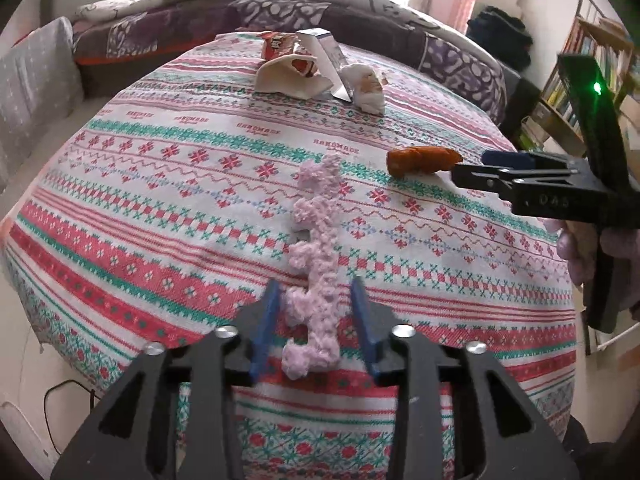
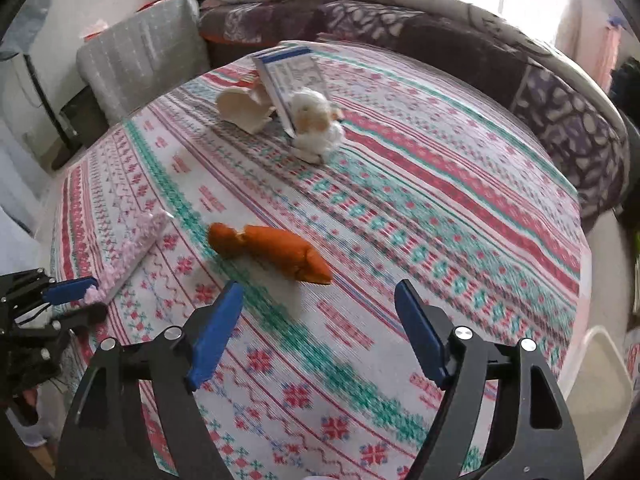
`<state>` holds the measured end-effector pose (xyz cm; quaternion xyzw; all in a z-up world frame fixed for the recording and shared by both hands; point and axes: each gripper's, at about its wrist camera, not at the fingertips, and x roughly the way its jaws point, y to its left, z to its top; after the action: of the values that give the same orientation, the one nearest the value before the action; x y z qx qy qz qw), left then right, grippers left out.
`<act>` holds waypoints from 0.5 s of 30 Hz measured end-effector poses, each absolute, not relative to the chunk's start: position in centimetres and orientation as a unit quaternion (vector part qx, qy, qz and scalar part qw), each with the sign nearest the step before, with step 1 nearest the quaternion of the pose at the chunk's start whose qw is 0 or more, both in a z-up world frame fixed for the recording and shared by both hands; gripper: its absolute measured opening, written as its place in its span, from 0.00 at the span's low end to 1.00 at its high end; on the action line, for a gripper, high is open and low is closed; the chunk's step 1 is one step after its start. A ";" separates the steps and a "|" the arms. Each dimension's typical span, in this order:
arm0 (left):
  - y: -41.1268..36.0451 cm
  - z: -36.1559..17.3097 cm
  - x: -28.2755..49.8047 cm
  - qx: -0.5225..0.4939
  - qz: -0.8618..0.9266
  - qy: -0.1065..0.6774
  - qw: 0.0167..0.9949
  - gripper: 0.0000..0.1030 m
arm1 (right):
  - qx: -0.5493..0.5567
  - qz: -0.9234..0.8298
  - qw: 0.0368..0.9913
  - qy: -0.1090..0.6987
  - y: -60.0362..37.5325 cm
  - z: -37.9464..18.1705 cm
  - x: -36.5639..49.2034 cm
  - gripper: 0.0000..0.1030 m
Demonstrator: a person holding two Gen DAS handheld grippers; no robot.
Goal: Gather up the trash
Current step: 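Grasp the orange peel with the right tool while left tool holds pink strip, then carry peel to the bin and open right tool while left tool carries pink strip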
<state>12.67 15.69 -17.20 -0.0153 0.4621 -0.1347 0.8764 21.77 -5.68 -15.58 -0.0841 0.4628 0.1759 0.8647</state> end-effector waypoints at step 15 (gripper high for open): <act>14.4 -17.6 14.8 0.032 -0.101 0.459 0.882 0.23 | -0.170 0.198 0.835 0.485 -2.4 -16.8 23.9 0.17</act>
<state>14.78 14.39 -17.62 0.0321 0.4586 -0.1015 0.8823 23.93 -2.44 -16.80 -0.1702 0.4846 0.1978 0.8349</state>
